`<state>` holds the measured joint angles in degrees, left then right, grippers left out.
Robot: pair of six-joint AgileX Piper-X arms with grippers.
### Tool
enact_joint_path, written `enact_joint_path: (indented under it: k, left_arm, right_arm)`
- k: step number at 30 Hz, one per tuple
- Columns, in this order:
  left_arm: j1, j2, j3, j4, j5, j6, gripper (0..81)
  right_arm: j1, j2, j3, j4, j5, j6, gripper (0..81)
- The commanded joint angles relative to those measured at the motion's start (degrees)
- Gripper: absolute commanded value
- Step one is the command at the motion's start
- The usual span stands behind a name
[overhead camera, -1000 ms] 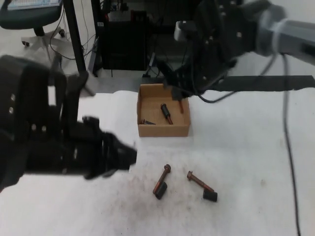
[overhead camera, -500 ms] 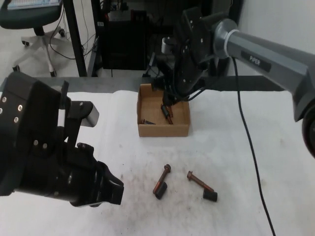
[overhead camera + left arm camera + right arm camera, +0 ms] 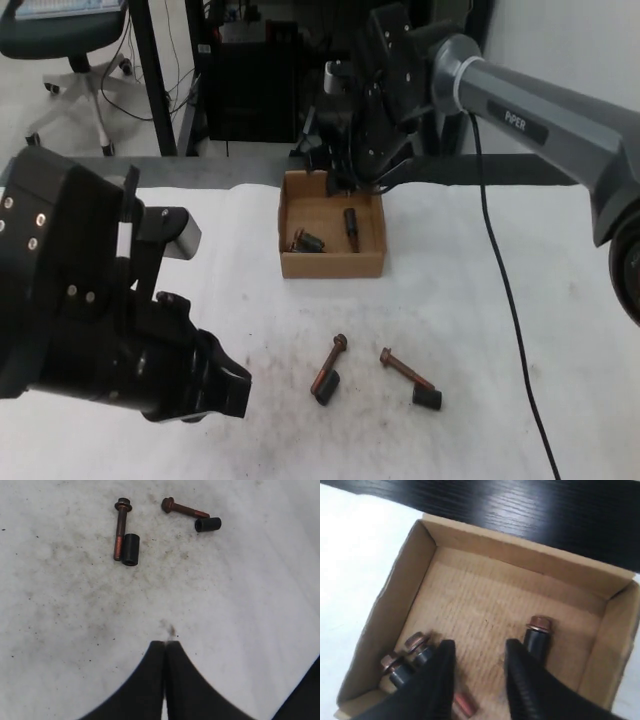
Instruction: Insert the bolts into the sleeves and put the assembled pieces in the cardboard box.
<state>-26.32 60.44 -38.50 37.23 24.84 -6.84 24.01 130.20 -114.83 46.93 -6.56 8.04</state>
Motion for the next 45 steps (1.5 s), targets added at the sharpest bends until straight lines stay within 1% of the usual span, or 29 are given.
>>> enact_joint_path:
  k: [1, 3, 6, 7, 9, 12, 16, 19, 22, 24, 29, 32, 35, 38, 41, 43, 45]
  left_arm:
    - [0.01, -0.31, -0.36, -0.16, 2.26, 0.43, 0.3]
    - [0.02, -0.31, -0.36, -0.42, 2.31, 1.52, 0.3]
    - [0.02, -0.31, -0.36, -4.09, 4.45, 6.31, 0.3]
    - [-0.08, -0.31, -0.36, -6.34, 5.4, 7.96, 0.3]
    - [-0.09, -0.11, -0.36, -10.99, 5.52, 8.32, 0.3]
    - [-0.09, 1.64, -0.52, -15.3, 4.55, 7.82, 0.3]
    - [-0.38, 6.62, -1.09, -13.96, 4.56, 7.82, 0.3]
    - [-1.69, 11.32, -1.95, -14.46, 4.36, 7.82, 0.3]
    - [-3.74, 16.8, -4.04, -16.1, 2.7, 7.82, 0.3]
    - [-5.54, 21.23, -7.4, -16.11, 0.33, 8.23, 0.3]
    - [-8.66, 32.23, -18.44, -14.26, -1.02, 8.8, 0.3]
    - [-9.34, 38.01, -25.08, -8.75, -3.54, 10.14, 0.3]
    - [-9.31, 42.91, -30.51, -2.68, -4.17, 12.56, 1.0]
    - [-9.31, 46.96, -33.55, 2.09, -7.25, 13.29, 8.0]
    - [-9.31, 49.62, -35.79, 5.22, -7.42, 13.17, 22.0]
    - [-9.31, 50.33, -36.49, 5.73, -8.27, 12.39, 32.8]
    - [-9.31, 50.34, -36.47, 5.45, -10.71, 11.67, 37.3]
  right_arm:
    - [-0.17, -1.78, -2.29, 5.92, 0.63, 0.09, 1.0]
    - [-0.17, -3.32, -2.41, 10.42, -0.19, 0.23, 0.6]
    - [-0.02, -6.7, -0.75, 17.98, -4.39, -3.15, 0.8]
    - [0.18, -8.63, 0.65, 19.53, -5.28, -3.85, 0.8]
    - [0.44, -11.87, 4.88, 19.71, -6.04, -4.2, 0.8]
    - [0.8, -20.09, 15.43, 15.28, -6.28, -3.69, 0.8]
    - [1.28, -33.87, 32.1, 5.82, -6.4, -0.68, 0.8]
    - [1.74, -45.78, 44.01, -0.28, -6.69, 2.75, 0.8]
    - [2.2, -56.79, 53.28, -0.88, -7.34, 2.78, 0.8]
    - [2.17, -63.53, 58.16, 1.0, -7.34, 3.39, 0.8]
    - [2.01, -79.52, 65.77, 4.08, -6.84, 3.59, 0.8]
    - [2.01, -87.1, 68.07, 5.39, -6.84, 4.47, 0.8]
    - [2.01, -91.86, 68.76, 8.42, -6.84, 4.46, 0.8]
    - [2.01, -95.23, 68.87, 12.14, -6.84, 4.46, 0.8]
    - [2.01, -97.49, 69.11, 14.9, -6.84, 4.46, 0.8]
    - [2.01, -98.3, 69.07, 16.5, -6.84, 4.46, 0.8]
    - [2.01, -98.65, 69.07, 17.57, -6.84, 4.46, 0.8]
